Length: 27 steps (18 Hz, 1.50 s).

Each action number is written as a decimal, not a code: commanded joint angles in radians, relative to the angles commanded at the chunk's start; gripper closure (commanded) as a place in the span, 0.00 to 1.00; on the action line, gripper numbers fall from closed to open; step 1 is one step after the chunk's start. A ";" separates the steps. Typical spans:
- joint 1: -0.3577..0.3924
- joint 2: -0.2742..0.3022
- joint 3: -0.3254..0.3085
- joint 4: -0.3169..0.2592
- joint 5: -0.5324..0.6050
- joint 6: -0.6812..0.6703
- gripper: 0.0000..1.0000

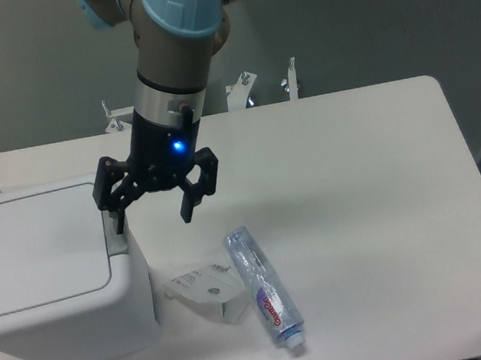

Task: Open the trash can
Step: 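Push down on the lid's rear edge to tip the lid open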

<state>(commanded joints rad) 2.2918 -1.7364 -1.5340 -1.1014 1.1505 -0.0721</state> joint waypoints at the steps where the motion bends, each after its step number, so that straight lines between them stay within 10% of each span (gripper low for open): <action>1: 0.000 -0.002 0.000 0.000 0.002 0.000 0.00; 27: -0.011 -0.023 0.000 0.002 0.003 0.002 0.00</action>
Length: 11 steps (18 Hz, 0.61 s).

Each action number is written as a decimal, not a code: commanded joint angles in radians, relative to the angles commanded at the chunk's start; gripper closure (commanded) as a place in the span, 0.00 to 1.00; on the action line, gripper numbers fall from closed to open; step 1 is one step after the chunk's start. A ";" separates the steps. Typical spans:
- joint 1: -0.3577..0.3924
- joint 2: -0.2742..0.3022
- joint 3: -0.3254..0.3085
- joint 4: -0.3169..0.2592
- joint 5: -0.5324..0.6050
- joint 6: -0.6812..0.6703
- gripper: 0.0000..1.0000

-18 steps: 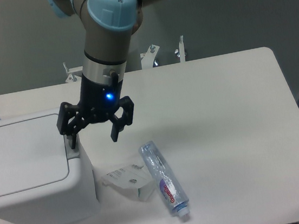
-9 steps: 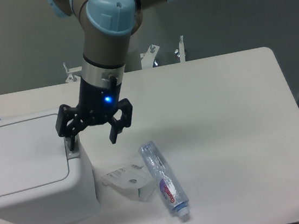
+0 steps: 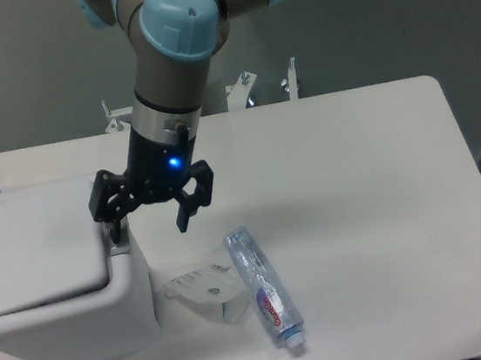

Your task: Open the trash can

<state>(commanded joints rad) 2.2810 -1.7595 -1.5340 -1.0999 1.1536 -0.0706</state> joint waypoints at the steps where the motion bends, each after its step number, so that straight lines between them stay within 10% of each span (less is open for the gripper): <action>1: 0.000 -0.002 0.000 0.000 0.000 0.000 0.00; 11: 0.011 0.000 0.130 0.006 0.096 0.032 0.00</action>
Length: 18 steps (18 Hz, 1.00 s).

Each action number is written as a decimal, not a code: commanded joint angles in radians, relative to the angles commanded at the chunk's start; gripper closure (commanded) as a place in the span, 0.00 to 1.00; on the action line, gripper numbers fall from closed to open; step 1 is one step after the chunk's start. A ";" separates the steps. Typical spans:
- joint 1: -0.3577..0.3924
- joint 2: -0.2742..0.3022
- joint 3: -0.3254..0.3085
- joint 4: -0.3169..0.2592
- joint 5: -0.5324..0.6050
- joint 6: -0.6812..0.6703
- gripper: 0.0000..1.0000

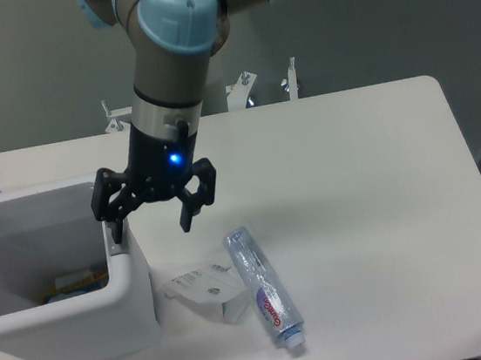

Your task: Open the trash can

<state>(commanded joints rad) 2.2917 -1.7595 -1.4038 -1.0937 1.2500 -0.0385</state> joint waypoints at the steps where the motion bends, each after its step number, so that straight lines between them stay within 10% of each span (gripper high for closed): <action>1: 0.014 0.000 0.015 0.000 0.024 0.009 0.00; 13: 0.221 0.014 0.092 -0.029 0.176 0.363 0.00; 18: 0.255 0.029 0.086 -0.227 0.337 0.635 0.00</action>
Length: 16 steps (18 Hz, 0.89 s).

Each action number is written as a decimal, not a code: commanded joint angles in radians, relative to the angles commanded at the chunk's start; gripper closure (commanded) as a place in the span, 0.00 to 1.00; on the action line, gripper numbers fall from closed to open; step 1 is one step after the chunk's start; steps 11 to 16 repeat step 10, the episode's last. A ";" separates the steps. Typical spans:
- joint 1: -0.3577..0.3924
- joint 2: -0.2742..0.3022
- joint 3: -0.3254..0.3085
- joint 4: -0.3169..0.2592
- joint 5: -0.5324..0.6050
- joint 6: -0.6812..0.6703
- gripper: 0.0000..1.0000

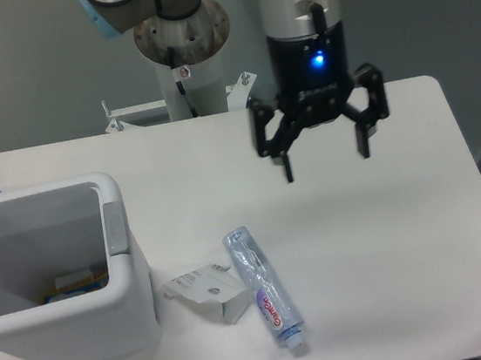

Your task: Open the trash can

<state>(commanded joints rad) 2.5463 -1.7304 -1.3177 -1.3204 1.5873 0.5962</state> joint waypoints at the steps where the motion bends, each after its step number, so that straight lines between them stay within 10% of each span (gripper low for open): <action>1: 0.006 0.000 -0.003 -0.020 0.029 0.049 0.00; 8: 0.066 0.046 -0.087 -0.043 0.158 0.428 0.00; 16: 0.075 0.049 -0.090 -0.042 0.152 0.438 0.00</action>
